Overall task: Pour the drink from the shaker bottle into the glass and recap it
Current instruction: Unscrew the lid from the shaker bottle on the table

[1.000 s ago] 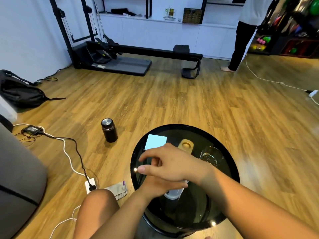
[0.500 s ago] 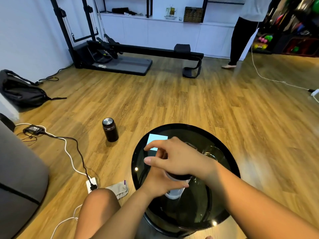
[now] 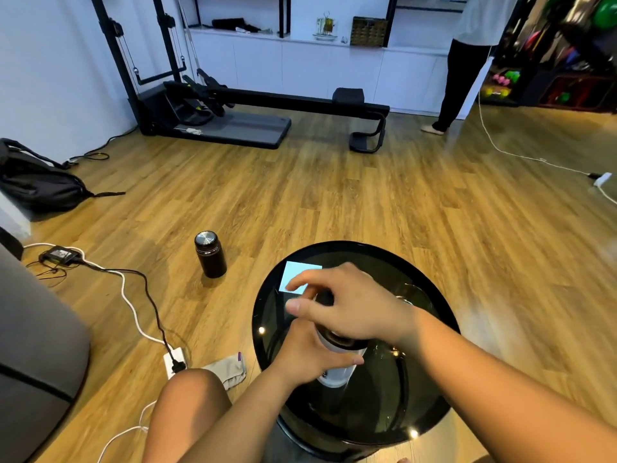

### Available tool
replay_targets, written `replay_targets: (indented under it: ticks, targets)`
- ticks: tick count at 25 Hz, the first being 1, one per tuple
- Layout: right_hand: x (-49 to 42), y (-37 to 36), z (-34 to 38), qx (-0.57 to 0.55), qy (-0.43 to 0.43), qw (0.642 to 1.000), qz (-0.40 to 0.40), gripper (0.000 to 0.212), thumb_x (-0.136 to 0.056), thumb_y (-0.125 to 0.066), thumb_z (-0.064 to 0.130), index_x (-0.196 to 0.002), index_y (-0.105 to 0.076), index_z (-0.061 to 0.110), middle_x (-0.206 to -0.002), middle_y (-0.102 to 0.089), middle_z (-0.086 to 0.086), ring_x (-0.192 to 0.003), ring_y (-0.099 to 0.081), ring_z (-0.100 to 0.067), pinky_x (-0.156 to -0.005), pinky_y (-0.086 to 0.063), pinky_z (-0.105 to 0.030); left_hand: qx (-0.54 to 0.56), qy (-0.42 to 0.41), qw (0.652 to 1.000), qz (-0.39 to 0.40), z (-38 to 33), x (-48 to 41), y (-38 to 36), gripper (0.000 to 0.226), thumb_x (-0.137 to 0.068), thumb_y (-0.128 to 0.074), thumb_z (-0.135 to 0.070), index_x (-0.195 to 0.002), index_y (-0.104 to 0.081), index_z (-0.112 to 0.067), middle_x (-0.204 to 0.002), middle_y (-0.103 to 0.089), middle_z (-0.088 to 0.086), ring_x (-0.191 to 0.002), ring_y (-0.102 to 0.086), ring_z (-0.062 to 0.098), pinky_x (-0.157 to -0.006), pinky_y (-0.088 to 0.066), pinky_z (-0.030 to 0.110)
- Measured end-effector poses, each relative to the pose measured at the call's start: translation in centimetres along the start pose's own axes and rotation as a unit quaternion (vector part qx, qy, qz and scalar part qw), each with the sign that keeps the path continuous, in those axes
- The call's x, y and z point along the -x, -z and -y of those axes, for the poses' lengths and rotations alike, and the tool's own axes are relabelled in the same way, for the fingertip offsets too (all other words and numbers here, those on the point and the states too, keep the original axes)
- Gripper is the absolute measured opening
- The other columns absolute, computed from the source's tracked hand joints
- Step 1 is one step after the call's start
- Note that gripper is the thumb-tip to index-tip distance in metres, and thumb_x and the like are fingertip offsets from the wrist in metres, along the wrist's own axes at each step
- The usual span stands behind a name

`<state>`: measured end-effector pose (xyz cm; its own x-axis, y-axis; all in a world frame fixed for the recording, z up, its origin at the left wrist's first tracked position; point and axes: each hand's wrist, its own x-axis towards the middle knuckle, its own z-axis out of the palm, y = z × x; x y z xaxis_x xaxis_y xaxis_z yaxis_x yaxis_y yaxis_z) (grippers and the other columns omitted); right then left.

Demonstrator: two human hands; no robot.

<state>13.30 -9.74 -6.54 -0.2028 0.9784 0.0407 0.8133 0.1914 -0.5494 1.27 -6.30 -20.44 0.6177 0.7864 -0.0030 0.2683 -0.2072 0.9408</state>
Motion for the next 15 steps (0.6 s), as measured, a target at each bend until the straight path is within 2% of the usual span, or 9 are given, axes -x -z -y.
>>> replay_targets:
  ticks: [2,4,5,6,8,10,12,13,15]
  targets:
    - [-0.1,0.6,-1.1,0.1,-0.047,0.992,-0.059,0.05,-0.097,-0.045,0.063,-0.128,-0.064,0.028,-0.109,-0.071,0.007,-0.104,-0.064,-0.01,-0.086,-0.052,-0.033,-0.003,0.006,1.0,0.003,0.1,-0.1,0.1,0.108,-0.056,-0.099,-0.043,-0.145,-0.037,-0.035,-0.132,-0.06,-0.025,-0.127,-0.057,-0.003,-0.104,-0.05,0.019]
    - [0.0,0.6,-2.0,0.247,-0.148,0.957,-0.027,0.061,-0.098,-0.032,0.068,-0.133,-0.057,0.026,-0.119,-0.066,-0.003,-0.114,-0.062,-0.026,-0.088,-0.05,-0.04,0.001,0.013,1.0,0.005,0.4,-0.1,0.1,0.114,-0.051,-0.098,-0.049,-0.146,-0.037,-0.033,-0.133,-0.063,-0.016,-0.126,-0.059,0.001,-0.106,-0.051,0.026]
    - [0.0,0.0,-2.2,0.264,-0.166,0.95,-0.005,0.064,-0.097,-0.029,0.07,-0.136,-0.055,0.026,-0.12,-0.065,-0.005,-0.114,-0.062,-0.028,-0.089,-0.05,-0.041,0.0,0.017,1.0,0.006,0.4,-0.2,0.1,0.112,-0.051,-0.098,-0.049,-0.144,-0.038,-0.033,-0.131,-0.064,-0.015,-0.124,-0.061,0.001,-0.104,-0.053,0.025]
    - [-0.1,-0.4,-1.9,0.244,-0.153,0.958,0.012,0.065,-0.096,-0.031,0.071,-0.138,-0.053,0.027,-0.12,-0.067,-0.003,-0.114,-0.063,-0.027,-0.092,-0.049,-0.042,-0.004,0.018,1.0,0.008,0.4,-0.2,0.1,0.108,-0.052,-0.099,-0.047,-0.142,-0.041,-0.032,-0.127,-0.066,-0.016,-0.122,-0.063,0.002,-0.101,-0.054,0.023]
    - [-0.4,-0.7,-0.9,0.085,-0.092,0.992,0.031,0.062,-0.093,-0.041,0.071,-0.14,-0.053,0.033,-0.109,-0.072,0.011,-0.11,-0.065,-0.015,-0.099,-0.048,-0.04,-0.012,0.009,1.0,0.006,0.5,-0.3,-0.1,0.099,-0.057,-0.1,-0.04,-0.139,-0.046,-0.028,-0.124,-0.066,-0.018,-0.121,-0.064,0.001,-0.097,-0.054,0.017]
    - [-0.4,-0.3,-0.5,-0.039,-0.041,0.998,-0.012,0.056,-0.09,-0.049,0.069,-0.133,-0.06,0.035,-0.092,-0.074,0.018,-0.097,-0.066,-0.002,-0.095,-0.05,-0.034,-0.007,-0.003,1.0,0.002,0.5,-0.3,-0.1,0.101,-0.058,-0.1,-0.039,-0.142,-0.045,-0.027,-0.128,-0.064,-0.019,-0.123,-0.061,-0.003,-0.098,-0.051,0.013]
    - [-0.5,0.7,-1.4,-0.012,-0.033,0.995,-0.094,0.053,-0.093,-0.051,0.064,-0.129,-0.065,0.028,-0.103,-0.075,0.012,-0.099,-0.064,0.0,-0.094,-0.047,-0.034,-0.007,0.002,1.0,-0.001,0.3,-0.2,0.0,0.104,-0.056,-0.1,-0.039,-0.141,-0.041,-0.033,-0.129,-0.062,-0.02,-0.12,-0.059,-0.01,-0.096,-0.049,0.009]
    - [-0.5,1.1,-2.1,0.04,-0.057,0.993,-0.095,0.058,-0.093,-0.046,0.067,-0.132,-0.063,0.027,-0.115,-0.073,0.006,-0.109,-0.063,-0.007,-0.098,-0.046,-0.038,-0.006,0.008,1.0,0.0,0.3,-0.2,0.0,0.103,-0.055,-0.1,-0.039,-0.14,-0.04,-0.034,-0.128,-0.063,-0.019,-0.118,-0.059,-0.01,-0.095,-0.049,0.009]
    - [0.0,0.8,-2.7,0.142,-0.146,0.979,-0.006,0.074,-0.089,-0.034,0.077,-0.145,-0.05,0.03,-0.135,-0.062,0.0,-0.129,-0.054,-0.022,-0.104,-0.046,-0.045,-0.002,0.017,1.0,0.005,0.4,-0.2,0.0,0.104,-0.055,-0.1,-0.041,-0.14,-0.041,-0.034,-0.126,-0.064,-0.017,-0.118,-0.062,-0.004,-0.097,-0.052,0.015]
